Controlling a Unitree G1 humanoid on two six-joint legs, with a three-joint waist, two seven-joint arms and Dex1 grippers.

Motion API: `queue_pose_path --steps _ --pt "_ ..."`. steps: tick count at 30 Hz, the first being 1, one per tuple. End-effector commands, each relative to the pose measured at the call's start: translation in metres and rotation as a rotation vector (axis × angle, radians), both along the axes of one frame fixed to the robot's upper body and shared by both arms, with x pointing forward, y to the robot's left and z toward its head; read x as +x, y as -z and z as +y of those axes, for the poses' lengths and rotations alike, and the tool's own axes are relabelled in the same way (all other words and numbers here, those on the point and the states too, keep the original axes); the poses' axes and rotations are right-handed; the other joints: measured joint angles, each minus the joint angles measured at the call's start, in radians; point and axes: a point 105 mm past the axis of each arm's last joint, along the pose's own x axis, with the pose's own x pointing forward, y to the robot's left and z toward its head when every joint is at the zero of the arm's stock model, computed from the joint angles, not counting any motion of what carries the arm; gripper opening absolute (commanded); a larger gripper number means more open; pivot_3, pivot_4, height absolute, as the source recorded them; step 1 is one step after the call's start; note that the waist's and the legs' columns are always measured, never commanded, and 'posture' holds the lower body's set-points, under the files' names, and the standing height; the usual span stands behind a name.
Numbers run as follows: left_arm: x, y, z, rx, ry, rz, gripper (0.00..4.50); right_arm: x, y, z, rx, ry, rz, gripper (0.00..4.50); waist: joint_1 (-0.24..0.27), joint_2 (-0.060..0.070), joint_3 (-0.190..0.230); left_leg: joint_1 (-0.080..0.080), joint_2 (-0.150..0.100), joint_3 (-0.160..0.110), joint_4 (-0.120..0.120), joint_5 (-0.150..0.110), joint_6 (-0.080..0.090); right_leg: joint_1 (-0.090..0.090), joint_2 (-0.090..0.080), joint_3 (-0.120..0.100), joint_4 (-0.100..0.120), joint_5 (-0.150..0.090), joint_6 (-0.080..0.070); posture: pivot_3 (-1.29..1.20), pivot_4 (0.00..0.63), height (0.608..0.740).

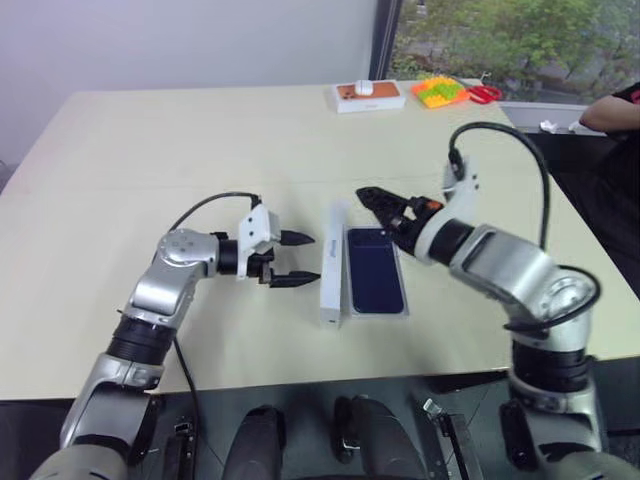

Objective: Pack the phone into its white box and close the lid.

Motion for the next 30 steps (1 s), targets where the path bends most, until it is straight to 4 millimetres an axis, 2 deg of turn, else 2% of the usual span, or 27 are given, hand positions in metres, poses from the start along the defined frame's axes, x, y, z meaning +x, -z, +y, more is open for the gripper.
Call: queue_pose_path --steps 1,5,11,14,18,20,22,24,27,28,30 --pt "-0.007 -0.009 -0.015 -0.027 0.030 -0.034 3.63 -0.001 -0.007 -0.013 -0.136 -0.014 -0.098 3.33 0.000 0.000 0.000 0.000 0.000 0.000 0.000 0.000 0.000 0.000 0.000 0.000 0.000 0.000 0.000 0.00 0.150 0.740" --pt "-0.011 -0.002 -0.027 -0.020 0.035 -0.015 3.63 -0.003 0.008 -0.028 -0.356 -0.026 -0.133 3.33 -0.003 0.000 0.000 0.001 0.001 0.000 0.000 0.000 0.000 0.000 0.002 0.001 0.000 0.000 0.000 0.00 0.150 0.740" --pt "-0.008 -0.002 -0.032 -0.050 0.008 0.004 3.63 -0.008 0.019 -0.031 -0.540 -0.091 -0.187 3.33 -0.003 0.000 0.000 0.001 0.003 0.000 0.000 0.000 0.000 0.000 0.006 0.001 0.000 0.000 0.000 0.00 0.150 0.740" --pt "0.000 -0.010 -0.021 -0.069 -0.042 0.033 3.63 -0.009 0.021 -0.034 -0.644 -0.107 -0.230 3.33 -0.002 0.000 0.000 0.002 0.003 0.000 0.000 0.000 0.000 0.000 0.007 0.001 0.000 0.000 -0.001 0.00 0.150 0.740" --pt "0.014 -0.024 0.017 -0.061 -0.168 0.108 3.63 -0.015 0.026 -0.038 -0.864 -0.159 -0.323 3.33 -0.004 0.000 0.000 0.002 0.004 0.000 0.000 0.000 0.000 0.000 0.007 0.001 -0.001 0.000 -0.001 0.00 0.150 0.740" --pt "0.016 -0.026 0.024 -0.064 -0.193 0.136 3.63 -0.017 0.027 -0.038 -0.897 -0.176 -0.347 3.33 -0.004 0.000 0.000 0.002 0.004 0.000 0.000 0.000 0.000 -0.001 0.008 0.001 -0.001 0.000 -0.001 0.00 0.150 0.740" --pt "0.026 -0.015 0.041 -0.006 -0.293 0.177 3.08 -0.019 0.032 -0.038 -0.924 -0.208 -0.355 2.79 -0.002 0.000 0.000 0.002 0.004 0.000 0.000 0.000 0.000 -0.001 0.008 0.001 -0.001 0.000 -0.001 0.00 0.150 0.740" --pt "0.021 -0.002 0.048 0.083 -0.294 0.187 2.32 -0.020 0.037 -0.040 -0.976 -0.234 -0.364 2.00 -0.002 0.000 0.000 0.002 0.003 0.000 0.000 0.000 0.000 0.000 0.007 0.001 -0.002 0.000 -0.001 0.00 0.150 0.740" --pt "0.011 0.009 0.047 0.157 -0.249 0.183 0.73 -0.019 0.040 -0.040 -1.006 -0.251 -0.375 0.35 -0.001 0.000 0.000 0.001 0.003 0.000 0.000 0.000 0.000 -0.001 0.007 0.001 -0.002 0.000 -0.001 0.00 0.150 0.740" --pt "0.006 0.016 0.044 0.197 -0.223 0.191 0.22 -0.019 0.042 -0.040 -1.019 -0.263 -0.375 0.00 -0.001 0.000 0.000 0.001 0.003 0.000 0.000 0.000 0.000 -0.001 0.007 0.001 -0.002 0.000 -0.001 0.00 0.150 0.740" --pt "0.000 0.027 0.038 0.257 -0.191 0.190 0.05 -0.018 0.046 -0.039 -1.049 -0.279 -0.381 0.00 -0.001 0.000 0.000 0.001 0.003 0.000 0.000 0.000 0.000 -0.001 0.007 0.001 -0.002 0.000 -0.001 0.00 0.150 0.740"
